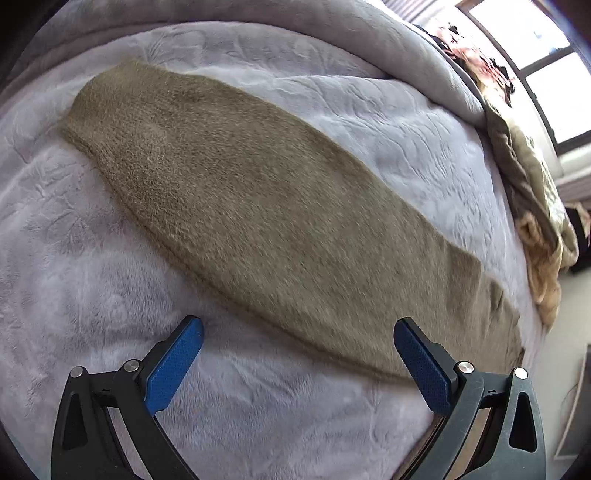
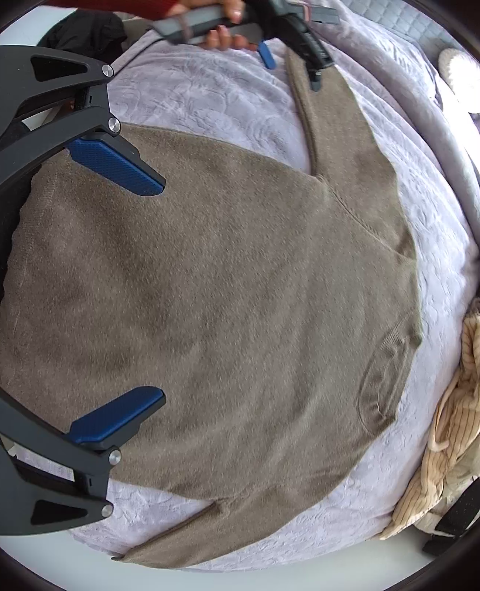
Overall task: Fold small clothes
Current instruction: 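Grasp the sweater sleeve nearest the left tool with the left tool, then fold the held sleeve across the sweater body and open the left tool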
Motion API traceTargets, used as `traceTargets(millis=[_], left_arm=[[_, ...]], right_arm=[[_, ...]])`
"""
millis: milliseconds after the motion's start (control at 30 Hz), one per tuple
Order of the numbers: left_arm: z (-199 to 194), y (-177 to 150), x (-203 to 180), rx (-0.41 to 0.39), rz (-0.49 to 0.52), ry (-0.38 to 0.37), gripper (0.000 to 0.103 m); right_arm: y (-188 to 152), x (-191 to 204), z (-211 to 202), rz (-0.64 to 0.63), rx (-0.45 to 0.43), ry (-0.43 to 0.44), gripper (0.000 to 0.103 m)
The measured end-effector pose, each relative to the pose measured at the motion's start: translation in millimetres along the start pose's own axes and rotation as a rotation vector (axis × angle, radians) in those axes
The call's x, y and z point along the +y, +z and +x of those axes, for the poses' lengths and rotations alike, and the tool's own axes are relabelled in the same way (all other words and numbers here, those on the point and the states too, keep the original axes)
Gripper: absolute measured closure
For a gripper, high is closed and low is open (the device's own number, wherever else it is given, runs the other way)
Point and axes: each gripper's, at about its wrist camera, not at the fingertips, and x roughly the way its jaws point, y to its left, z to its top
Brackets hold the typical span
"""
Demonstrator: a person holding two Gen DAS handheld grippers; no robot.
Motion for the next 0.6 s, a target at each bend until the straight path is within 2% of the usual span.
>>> traceTargets(millis=[67, 133, 167, 200, 233, 267, 300, 333, 433, 533, 600], left_arm=[[2.3, 5.6, 9.7, -0.014, -0.067, -0.050, 0.000], [-5.5, 6.8, 12.9, -0.073, -0.102, -0.083, 0.004], [-9.4, 6.7, 14.1, -0.102, -0.115, -0.082, 0.017], [-9.7, 9.8, 14.6, -0.113, -0.125, -0.078, 0.036], [-8.9, 15.0, 15.6, -0.118, -0.131, -0.081, 0.048], [-7.5, 16.1, 16.7, -0.119, -0.126, -0.096, 0.075], [-5.0, 18.2, 17.4, -0.116, -0.117, -0.126, 0.093], [-5.2, 19.6, 19.6, -0.122, -0.115, -0.156, 0.093], [-17.1, 17.5, 11.0, -0.180, -0.074, -0.158, 0.093], [-40.3, 11.4, -18.1, -0.244, 0.028, -0.163, 0.093], [-54.2, 8.2, -50.8, -0.276, 0.114, -0.178, 0.093]], right_arm=[[-0.9, 4.5, 2.9, -0.009, 0.012, 0.002, 0.000], [-2.3, 8.5, 5.7, -0.013, 0.019, 0.008, 0.000], [-2.6, 9.3, 6.4, -0.013, 0.023, 0.012, 0.000], [-2.7, 9.4, 7.0, -0.013, 0.025, 0.015, 0.000], [-3.4, 9.9, 7.4, -0.013, 0.027, 0.019, 0.000], [-4.2, 10.2, 7.6, -0.014, 0.026, 0.023, 0.000], [-4.8, 10.3, 7.7, -0.015, 0.024, 0.025, 0.000], [-5.1, 9.6, 8.2, -0.015, 0.023, 0.026, 0.000], [-7.7, 4.0, 7.5, -0.004, 0.017, 0.030, 0.000], [-11.0, -5.3, 5.2, 0.019, 0.009, 0.039, 0.000], [-14.0, -14.0, 2.8, 0.037, 0.002, 0.044, 0.000]])
